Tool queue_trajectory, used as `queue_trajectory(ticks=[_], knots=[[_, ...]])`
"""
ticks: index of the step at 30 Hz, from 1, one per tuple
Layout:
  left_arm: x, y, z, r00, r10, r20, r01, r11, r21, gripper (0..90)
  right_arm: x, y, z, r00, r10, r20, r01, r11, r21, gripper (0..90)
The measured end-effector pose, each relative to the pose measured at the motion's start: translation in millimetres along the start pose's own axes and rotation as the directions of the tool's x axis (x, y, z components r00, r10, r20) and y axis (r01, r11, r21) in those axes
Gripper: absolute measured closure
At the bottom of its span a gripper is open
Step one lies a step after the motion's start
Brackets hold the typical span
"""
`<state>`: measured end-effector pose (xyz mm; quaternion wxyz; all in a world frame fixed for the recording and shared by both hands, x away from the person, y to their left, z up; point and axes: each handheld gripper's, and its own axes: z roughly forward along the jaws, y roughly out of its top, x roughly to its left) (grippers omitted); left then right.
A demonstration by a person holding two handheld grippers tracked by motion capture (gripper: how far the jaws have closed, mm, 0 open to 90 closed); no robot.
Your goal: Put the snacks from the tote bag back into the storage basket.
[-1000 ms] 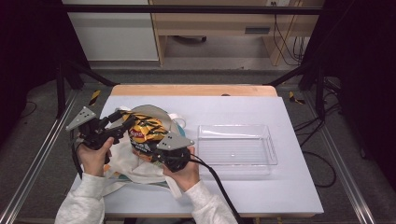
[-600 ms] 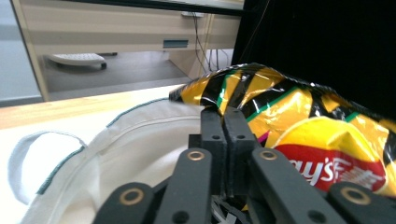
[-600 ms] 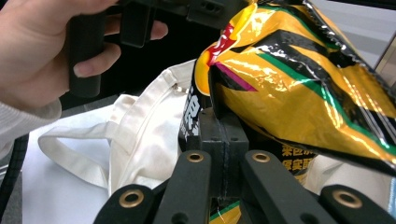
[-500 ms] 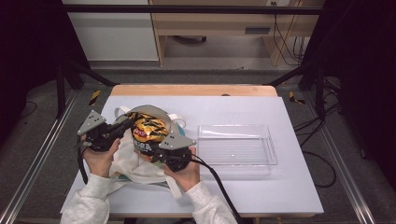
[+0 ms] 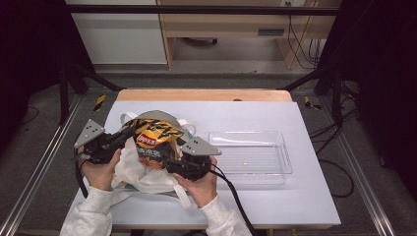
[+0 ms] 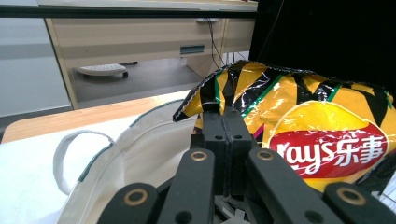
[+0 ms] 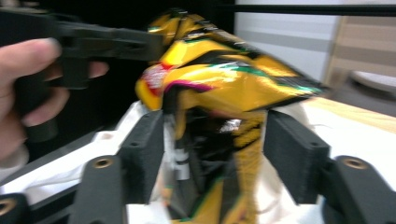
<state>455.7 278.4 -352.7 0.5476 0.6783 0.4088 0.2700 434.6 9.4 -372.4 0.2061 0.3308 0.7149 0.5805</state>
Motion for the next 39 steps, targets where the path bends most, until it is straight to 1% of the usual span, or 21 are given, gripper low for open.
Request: queue_trajectory(ticks=[1, 2, 3, 6, 7, 8, 9, 10, 11, 12, 14, 15, 17, 18, 23, 25, 29, 32, 34, 38, 39], knots=[[-0.5, -0.5, -1.0, 1.0, 0.003, 0.003, -0.003, 1.0, 0.002, 89.9, -0.8, 0.6, -0.6, 0.9996, -0.005, 0.029, 0.006, 1.0, -0.007, 32.5], [-1.6, -1.0, -2.0, 0.9999, 0.011, -0.008, -0.011, 0.9999, 0.001, 89.9, -2.0, 1.6, -1.6, 0.9986, -0.006, 0.053, 0.007, 1.0, -0.018, 30.2], [-2.2, -1.2, -2.9, 0.9998, 0.014, -0.014, -0.014, 0.9999, 0.003, 89.9, -3.9, 3.0, -2.2, 0.9983, -0.001, 0.059, 0.003, 1.0, -0.025, 29.5], [-3.6, -2.5, -4.4, 0.9997, 0.016, -0.018, -0.016, 0.9999, 0.0, 90.0, -7.3, 8.9, -1.4, 0.999, 0.034, 0.029, -0.033, 0.999, -0.036, 29.0], [-3.9, -3.2, -4.8, 0.9996, 0.017, -0.021, -0.017, 0.9999, 0.0, 89.9, -7.2, 10.3, -1.1, 0.9991, 0.033, 0.027, -0.032, 0.999, -0.038, 29.4], [-3.9, -3.9, -5.3, 0.9996, 0.015, -0.023, -0.015, 0.9999, -0.002, 89.9, -6.4, 12.3, -0.4, 0.9992, 0.033, 0.02, -0.032, 0.999, -0.041, 32.0], [-3.9, -4.3, -6.0, 0.9995, 0.015, -0.028, -0.015, 0.9999, -0.003, 89.9, -5.6, 14.1, 0.5, 0.9995, 0.03, 0.008, -0.03, 0.999, -0.037, 38.2], [-3.5, -4.6, -6.7, 0.9995, 0.013, -0.029, -0.013, 0.9999, -0.002, 89.9, -4.7, 15.8, 1.7, 0.9996, 0.026, -0.008, -0.026, 0.999, -0.027, 39.3], [-2.6, -5.1, -7.7, 0.9996, 0.004, -0.029, -0.004, 1.0, -0.003, 89.9, -3.7, 16.8, 3.2, 0.9997, 0.023, 0.0, -0.023, 1.0, -0.021, 41.1], [-2.1, -5.7, -8.5, 0.9995, 0.003, -0.031, -0.003, 1.0, -0.005, 89.9, -2.9, 18.2, 5.6, 0.9998, 0.014, 0.012, -0.014, 1.0, -0.005, 47.4], [-0.4, -6.8, -11.0, 0.9997, -0.009, -0.023, 0.009, 0.9999, -0.007, 89.9, -4.6, 19.3, 8.3, 0.9997, 0.004, 0.023, -0.005, 1.0, 0.011, 56.4], [-0.1, -7.0, -12.1, 0.9997, -0.008, -0.024, 0.008, 0.9999, -0.007, 89.9, -6.2, 19.4, 9.6, 0.9997, 0.012, 0.022, -0.012, 1.0, 0.019, 62.1], [-0.5, -7.4, -13.3, 0.9997, -0.008, -0.021, 0.008, 1.0, -0.005, 89.9, -9.4, 19.2, 11.5, 0.9996, 0.022, 0.021, -0.022, 0.999, 0.027, 68.4], [-1.0, -7.4, -13.6, 0.9998, -0.007, -0.021, 0.007, 1.0, -0.005, 89.9, -10.4, 19.3, 12.3, 0.9995, 0.021, 0.023, -0.022, 0.999, 0.031, 73.5], [-5.2, -5.5, -16.5, 0.9998, -0.002, -0.021, 0.002, 0.9999, -0.012, 89.9, -11.3, 22.1, 13.5, 0.9987, 0.004, 0.05, -0.006, 0.999, 0.036, 78.9], [-6.2, -3.3, -19.3, 0.9999, -0.003, -0.015, 0.003, 0.9998, -0.022, 89.9, -10.3, 25.4, 12.2, 0.9986, -0.007, 0.052, 0.005, 0.999, 0.032, 85.0], [-8.3, 2.2, -26.0, 0.9999, -0.003, -0.011, 0.002, 0.999, -0.045, 89.9, -9.1, 34.8, 10.2, 0.9986, -0.011, 0.053, 0.01, 1.0, 0.024, 86.0], [-10.8, 7.6, -32.1, 1.0, -0.001, -0.009, 0.0, 0.9975, -0.071, 89.9, -7.8, 43.1, 8.1, 0.9984, -0.024, 0.05, 0.024, 1.0, 0.008, 86.4], [-13.0, 11.3, -36.1, 1.0, 0.002, -0.008, -0.003, 0.9961, -0.089, 90.0, -6.4, 49.2, 6.1, 0.9984, -0.028, 0.05, 0.028, 1.0, -0.003, 86.6], [-18.0, 18.6, -43.1, 1.0, 0.004, 0.003, -0.003, 0.9927, -0.121, 89.9, -5.7, 61.0, 1.2, 0.9971, -0.056, 0.052, 0.057, 0.998, -0.022, 86.7], [-19.6, 20.4, -44.5, 1.0, 0.006, 0.007, -0.005, 0.9919, -0.127, 89.9, -5.4, 64.1, -0.1, 0.9972, -0.053, 0.053, 0.054, 0.998, -0.026, 86.8]])
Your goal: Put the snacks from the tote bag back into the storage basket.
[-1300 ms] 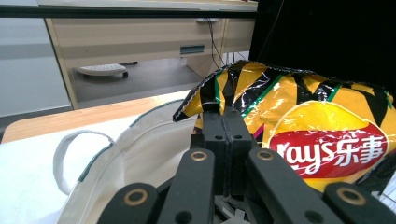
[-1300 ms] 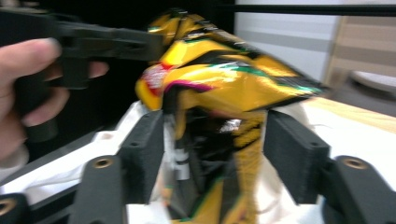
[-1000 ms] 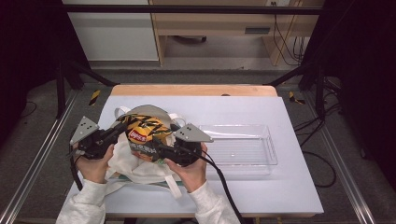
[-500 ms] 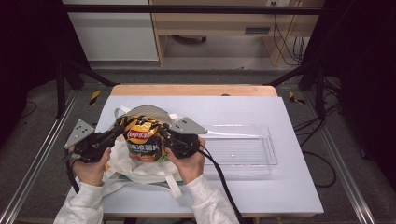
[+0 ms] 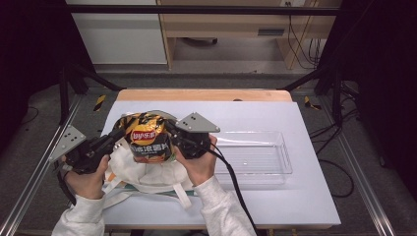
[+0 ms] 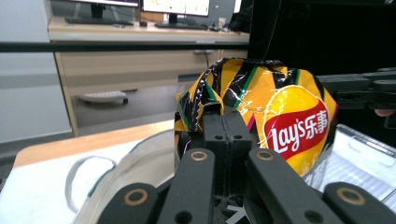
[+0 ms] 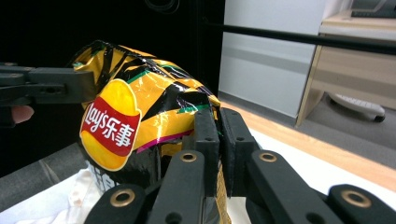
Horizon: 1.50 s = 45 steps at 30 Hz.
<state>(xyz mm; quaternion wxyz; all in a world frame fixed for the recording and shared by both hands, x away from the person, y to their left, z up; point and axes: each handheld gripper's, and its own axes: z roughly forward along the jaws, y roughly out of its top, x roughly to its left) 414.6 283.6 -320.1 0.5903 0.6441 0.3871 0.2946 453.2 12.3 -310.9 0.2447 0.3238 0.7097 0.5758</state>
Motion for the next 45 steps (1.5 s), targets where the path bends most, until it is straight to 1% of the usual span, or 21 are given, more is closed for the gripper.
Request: queue_trajectory(ticks=[4, 11, 16, 18, 24, 28, 32, 45], knots=[[-6.2, 7.8, -2.4, 1.0, 0.004, 0.005, -0.004, 0.9997, -0.024, 89.9, -2.1, 9.9, -5.8, 0.9998, -0.021, 0.0, 0.021, 1.0, -0.012, 87.0], [-16.6, 19.0, -2.9, 0.9998, 0.013, 0.013, -0.012, 0.9985, -0.053, 89.9, -7.6, 21.2, -18.8, 0.9995, -0.029, -0.012, 0.028, 0.999, -0.037, 87.0], [-23.5, 28.3, 1.2, 0.9997, 0.016, 0.02, -0.014, 0.9978, -0.064, 89.9, -12.8, 28.7, -26.7, 0.9995, -0.031, -0.013, 0.03, 0.998, -0.05, 87.0], [-26.2, 32.0, 3.5, 0.9996, 0.018, 0.02, -0.016, 0.9977, -0.066, 90.0, -14.7, 32.3, -30.6, 0.9995, -0.032, -0.004, 0.032, 0.998, -0.056, 87.0], [-37.4, 47.1, 8.9, 0.999, 0.034, 0.029, -0.032, 0.9966, -0.076, 90.0, -22.9, 41.7, -42.6, 0.9996, -0.028, 0.006, 0.029, 0.997, -0.076, 87.0], [-46.2, 56.2, 14.8, 0.9983, 0.045, 0.038, -0.041, 0.9959, -0.081, 89.9, -29.2, 48.2, -52.9, 0.9993, -0.031, 0.018, 0.033, 0.995, -0.09, 86.9], [-54.9, 61.5, 22.0, 0.9977, 0.05, 0.047, -0.045, 0.9954, -0.084, 90.0, -36.9, 52.3, -62.4, 0.9992, -0.029, 0.029, 0.031, 0.995, -0.098, 86.9], [-78.4, 66.3, 48.9, 0.9941, 0.058, 0.091, -0.051, 0.9957, -0.077, 89.9, -61.5, 52.7, -88.6, 0.9969, -0.023, 0.075, 0.031, 0.995, -0.096, 86.8]])
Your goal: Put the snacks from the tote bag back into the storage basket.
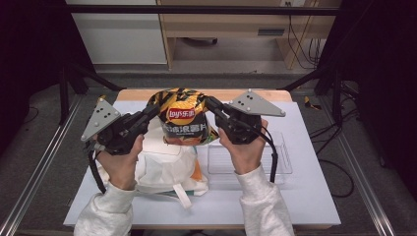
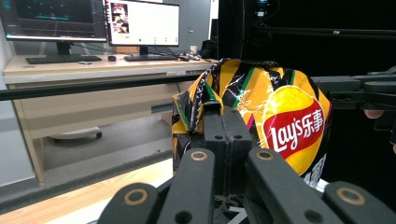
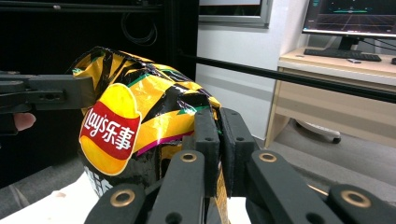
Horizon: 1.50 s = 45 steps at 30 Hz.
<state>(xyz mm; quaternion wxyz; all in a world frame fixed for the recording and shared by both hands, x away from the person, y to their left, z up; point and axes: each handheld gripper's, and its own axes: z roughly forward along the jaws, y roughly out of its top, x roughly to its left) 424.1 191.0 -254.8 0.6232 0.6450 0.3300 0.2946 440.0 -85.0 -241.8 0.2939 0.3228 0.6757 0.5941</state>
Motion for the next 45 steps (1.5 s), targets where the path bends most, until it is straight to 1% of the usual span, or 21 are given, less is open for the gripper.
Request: queue_trajectory(ticks=[4, 8, 17, 19, 29, 31, 37, 42, 45], knots=[[-6.0, 0.1, 8.7, 0.9999, -0.004, 0.012, 0.004, 1.0, 0.002, 90.0, -7.1, -0.8, -7.1, 0.9999, -0.001, 0.014, 0.001, 1.0, 0.0, 86.7], [-13.1, 0.3, 17.3, 0.9996, 0.001, 0.027, -0.001, 1.0, 0.006, 90.0, -15.2, -2.0, -13.8, 0.9996, 0.004, 0.028, -0.004, 1.0, -0.003, 86.7], [-31.6, -2.4, 37.5, 0.9985, 0.012, 0.053, -0.013, 0.9996, 0.023, 89.9, -34.9, -11.4, -30.2, 0.9979, 0.032, 0.056, -0.032, 0.999, -0.001, 86.7], [-35.7, -3.1, 42.0, 0.9981, 0.014, 0.061, -0.015, 0.9995, 0.027, 89.9, -39.6, -13.4, -34.2, 0.9976, 0.032, 0.062, -0.032, 0.999, 0.001, 86.7], [-56.3, -8.8, 63.2, 0.9952, 0.013, 0.097, -0.017, 0.9992, 0.037, 89.9, -58.7, -21.4, -55.0, 0.9931, 0.038, 0.111, -0.039, 0.999, 0.005, 86.8], [-60.2, -10.3, 67.4, 0.9948, 0.014, 0.101, -0.018, 0.9989, 0.042, 89.9, -62.3, -24.4, -57.8, 0.9921, 0.046, 0.116, -0.047, 0.999, 0.005, 86.8], [-67.0, -15.4, 77.1, 0.9942, 0.01, 0.107, -0.016, 0.9986, 0.05, 89.9, -71.5, -32.7, -63.3, 0.9895, 0.063, 0.13, -0.065, 0.998, 0.009, 86.8], [-71.7, -20.0, 85.5, 0.9935, 0.01, 0.114, -0.017, 0.9981, 0.06, 89.9, -78.5, -38.4, -66.7, 0.9877, 0.061, 0.144, -0.064, 0.998, 0.018, 86.8], [-74.4, -23.3, 90.9, 0.9934, 0.009, 0.114, -0.017, 0.9974, 0.07, 89.9, -83.6, -43.8, -68.1, 0.9866, 0.071, 0.147, -0.075, 0.997, 0.022, 86.9]])
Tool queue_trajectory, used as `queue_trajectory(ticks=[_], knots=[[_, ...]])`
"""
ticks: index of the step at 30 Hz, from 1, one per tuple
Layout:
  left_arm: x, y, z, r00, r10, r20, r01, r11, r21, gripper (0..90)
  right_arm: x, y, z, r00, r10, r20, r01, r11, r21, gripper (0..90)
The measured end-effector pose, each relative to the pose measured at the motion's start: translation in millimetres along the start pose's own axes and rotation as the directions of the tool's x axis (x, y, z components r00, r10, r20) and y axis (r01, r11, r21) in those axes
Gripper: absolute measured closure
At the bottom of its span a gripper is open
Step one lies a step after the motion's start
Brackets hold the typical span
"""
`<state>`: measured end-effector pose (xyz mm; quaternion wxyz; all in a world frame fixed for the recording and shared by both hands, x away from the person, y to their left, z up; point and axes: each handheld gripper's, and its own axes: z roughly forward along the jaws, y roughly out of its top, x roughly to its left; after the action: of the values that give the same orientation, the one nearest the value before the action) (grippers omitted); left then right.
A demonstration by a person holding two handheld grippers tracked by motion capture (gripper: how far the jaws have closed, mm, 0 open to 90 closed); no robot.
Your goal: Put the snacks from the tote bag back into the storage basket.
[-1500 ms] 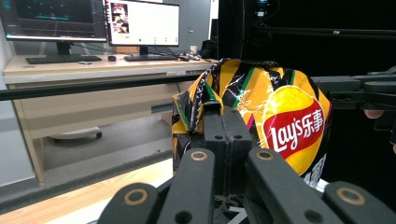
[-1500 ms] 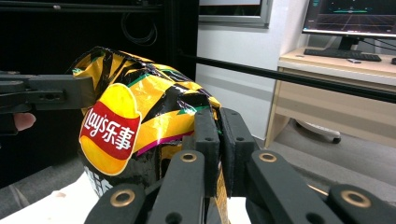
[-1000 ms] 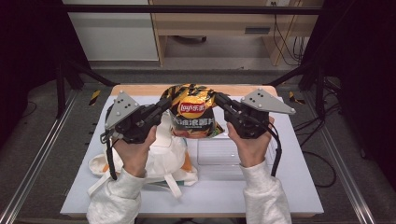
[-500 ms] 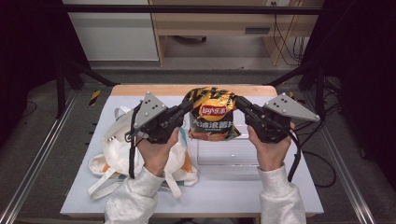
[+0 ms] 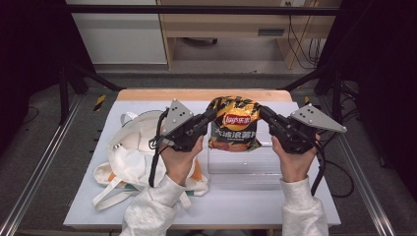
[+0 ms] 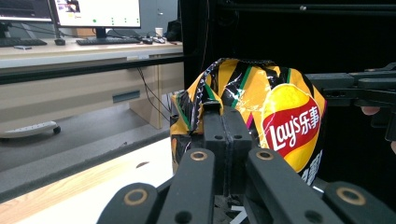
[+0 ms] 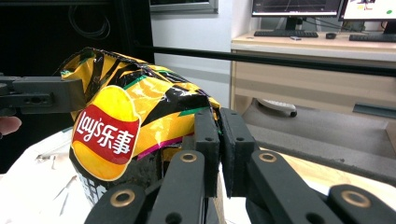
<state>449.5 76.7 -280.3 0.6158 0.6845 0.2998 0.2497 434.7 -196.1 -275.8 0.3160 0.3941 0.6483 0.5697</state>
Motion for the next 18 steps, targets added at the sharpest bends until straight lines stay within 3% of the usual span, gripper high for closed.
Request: queue_trajectory(ticks=[10, 18], knots=[[-3.3, -13.0, 18.0, 1.0, 0.008, 0.002, -0.008, 0.9993, 0.037, 89.9, -17.2, -16.6, 2.3, 0.9995, 0.032, 0.002, -0.032, 0.999, 0.031, 86.8], [-1.1, -23.9, 25.5, 1.0, 0.001, -0.007, 0.0, 0.9982, 0.06, 89.9, -21.4, -25.9, 6.9, 0.999, 0.044, 0.008, -0.044, 0.998, 0.047, 86.7]])
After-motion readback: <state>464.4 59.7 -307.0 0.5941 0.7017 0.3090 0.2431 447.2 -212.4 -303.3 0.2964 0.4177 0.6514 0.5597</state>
